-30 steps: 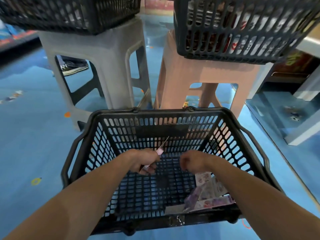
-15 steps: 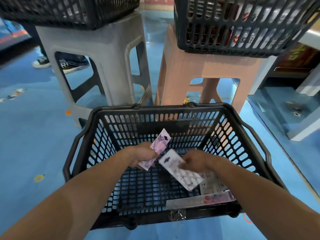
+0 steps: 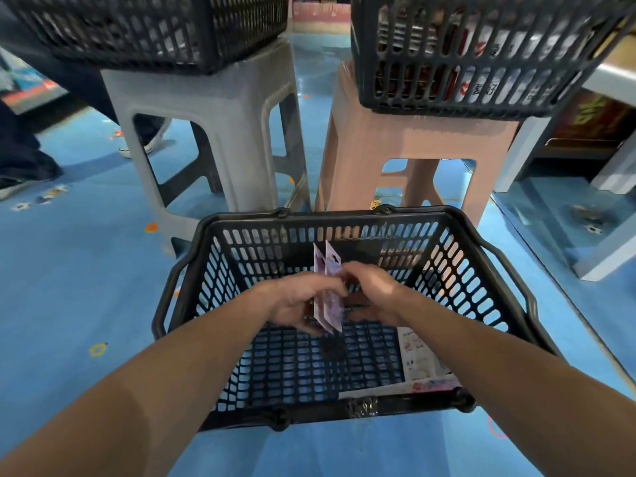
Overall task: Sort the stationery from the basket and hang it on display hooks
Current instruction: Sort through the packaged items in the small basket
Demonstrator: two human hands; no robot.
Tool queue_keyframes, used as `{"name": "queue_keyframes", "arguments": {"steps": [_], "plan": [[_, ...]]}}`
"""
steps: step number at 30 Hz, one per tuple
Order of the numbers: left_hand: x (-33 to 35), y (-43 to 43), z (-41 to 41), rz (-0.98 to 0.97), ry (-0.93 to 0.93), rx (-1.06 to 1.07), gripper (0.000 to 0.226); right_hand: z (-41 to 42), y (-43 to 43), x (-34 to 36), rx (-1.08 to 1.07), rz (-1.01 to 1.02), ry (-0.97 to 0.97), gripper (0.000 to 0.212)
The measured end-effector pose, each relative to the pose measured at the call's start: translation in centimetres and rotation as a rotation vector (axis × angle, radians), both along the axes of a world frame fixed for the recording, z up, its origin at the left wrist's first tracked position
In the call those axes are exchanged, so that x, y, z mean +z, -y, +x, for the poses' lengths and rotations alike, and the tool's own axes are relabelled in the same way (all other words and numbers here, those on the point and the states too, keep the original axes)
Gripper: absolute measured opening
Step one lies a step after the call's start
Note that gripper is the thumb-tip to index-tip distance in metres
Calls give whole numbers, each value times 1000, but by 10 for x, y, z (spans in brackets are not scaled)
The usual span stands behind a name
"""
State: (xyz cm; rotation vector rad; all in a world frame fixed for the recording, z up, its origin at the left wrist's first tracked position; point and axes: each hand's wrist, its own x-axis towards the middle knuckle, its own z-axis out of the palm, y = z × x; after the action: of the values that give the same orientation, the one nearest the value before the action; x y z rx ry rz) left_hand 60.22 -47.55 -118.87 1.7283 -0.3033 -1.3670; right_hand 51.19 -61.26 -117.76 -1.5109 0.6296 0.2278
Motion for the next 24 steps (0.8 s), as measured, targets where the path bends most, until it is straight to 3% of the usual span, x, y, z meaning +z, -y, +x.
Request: {"name": "queue_keyframes", "arguments": {"steps": [5, 7, 10, 12, 15, 17, 21, 24], "plan": [[-19, -1, 1, 96, 152, 57, 24, -10, 22, -3, 241, -60, -139, 24], [-21, 0, -1, 117, 139, 12, 27, -14, 34, -12, 358, -329, -236, 19], [-22, 3, -2, 150, 160, -80, 27, -27, 52, -31, 738, -711, -476, 11], [-26, 6, -3, 165, 172, -114, 28, -40, 58, -47, 933, -739, -669, 22], [-34, 12, -2, 163, 167, -119, 29, -52, 60, -58, 1151, -742, -884, 56], [-36, 16, -4, 161, 194, -109, 17, -53, 64, -60, 1172, -705, -955, 63], [-42, 25, -4, 141, 241, -117, 20, -51, 63, -49, 1214, -889, -787, 51], [-46, 26, -4, 110, 289, -120, 27, -46, 65, -49, 1162, -912, -662, 45]]}}
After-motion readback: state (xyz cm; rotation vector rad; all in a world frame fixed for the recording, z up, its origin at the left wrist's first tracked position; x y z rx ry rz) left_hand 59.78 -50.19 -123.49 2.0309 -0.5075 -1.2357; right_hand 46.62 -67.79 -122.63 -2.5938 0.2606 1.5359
